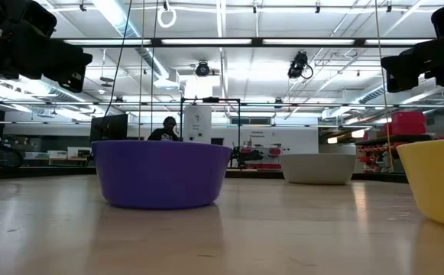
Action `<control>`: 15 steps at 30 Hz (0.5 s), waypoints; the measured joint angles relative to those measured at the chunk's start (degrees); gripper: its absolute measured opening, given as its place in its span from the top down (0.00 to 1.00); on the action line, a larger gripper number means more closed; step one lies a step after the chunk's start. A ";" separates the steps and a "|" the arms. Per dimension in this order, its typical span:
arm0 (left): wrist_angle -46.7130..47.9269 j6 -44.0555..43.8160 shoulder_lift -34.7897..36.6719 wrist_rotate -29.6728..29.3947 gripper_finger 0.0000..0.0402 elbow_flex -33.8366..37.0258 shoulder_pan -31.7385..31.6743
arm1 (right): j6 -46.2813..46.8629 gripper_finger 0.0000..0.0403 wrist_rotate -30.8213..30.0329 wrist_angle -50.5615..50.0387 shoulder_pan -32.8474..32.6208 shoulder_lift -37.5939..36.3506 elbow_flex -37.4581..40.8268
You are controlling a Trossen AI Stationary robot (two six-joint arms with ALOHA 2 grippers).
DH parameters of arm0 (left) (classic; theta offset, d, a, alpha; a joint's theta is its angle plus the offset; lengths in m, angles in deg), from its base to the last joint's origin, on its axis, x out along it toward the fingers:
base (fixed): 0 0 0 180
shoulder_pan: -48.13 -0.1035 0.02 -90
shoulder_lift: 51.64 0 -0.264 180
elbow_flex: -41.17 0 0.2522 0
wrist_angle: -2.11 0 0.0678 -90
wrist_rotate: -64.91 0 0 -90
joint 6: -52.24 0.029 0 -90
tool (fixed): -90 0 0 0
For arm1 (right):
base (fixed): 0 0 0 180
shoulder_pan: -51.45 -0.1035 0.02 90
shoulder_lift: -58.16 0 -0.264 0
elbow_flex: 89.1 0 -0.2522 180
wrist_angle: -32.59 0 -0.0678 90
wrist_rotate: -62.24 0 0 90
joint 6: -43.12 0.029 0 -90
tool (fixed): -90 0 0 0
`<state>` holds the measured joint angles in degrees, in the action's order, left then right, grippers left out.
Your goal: Nest bowls inside each other
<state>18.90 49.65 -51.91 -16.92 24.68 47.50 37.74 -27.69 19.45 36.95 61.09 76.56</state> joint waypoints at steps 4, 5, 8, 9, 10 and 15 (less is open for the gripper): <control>0.00 0.00 0.01 0.01 0.77 0.02 0.01 | 0.00 0.39 0.00 0.02 0.00 -0.01 0.00; 0.00 0.00 0.01 0.00 0.77 0.00 0.01 | 0.00 0.39 0.00 0.00 0.00 0.01 0.00; 0.00 0.01 0.01 0.00 0.77 0.01 0.02 | 0.00 0.37 0.00 0.02 0.00 0.00 0.00; 0.00 0.00 0.01 0.00 0.77 0.01 0.02 | 0.00 0.37 0.00 0.01 0.00 -0.01 0.00; 0.00 0.00 0.02 0.00 0.77 0.00 0.02 | 0.00 0.37 0.00 0.01 0.00 0.00 0.00; 0.00 0.00 0.00 0.00 0.77 0.01 0.00 | 0.00 0.35 0.00 0.00 0.00 0.00 0.00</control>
<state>18.90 49.65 -51.91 -16.92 24.69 47.50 37.74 -27.69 19.45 36.95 61.09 76.56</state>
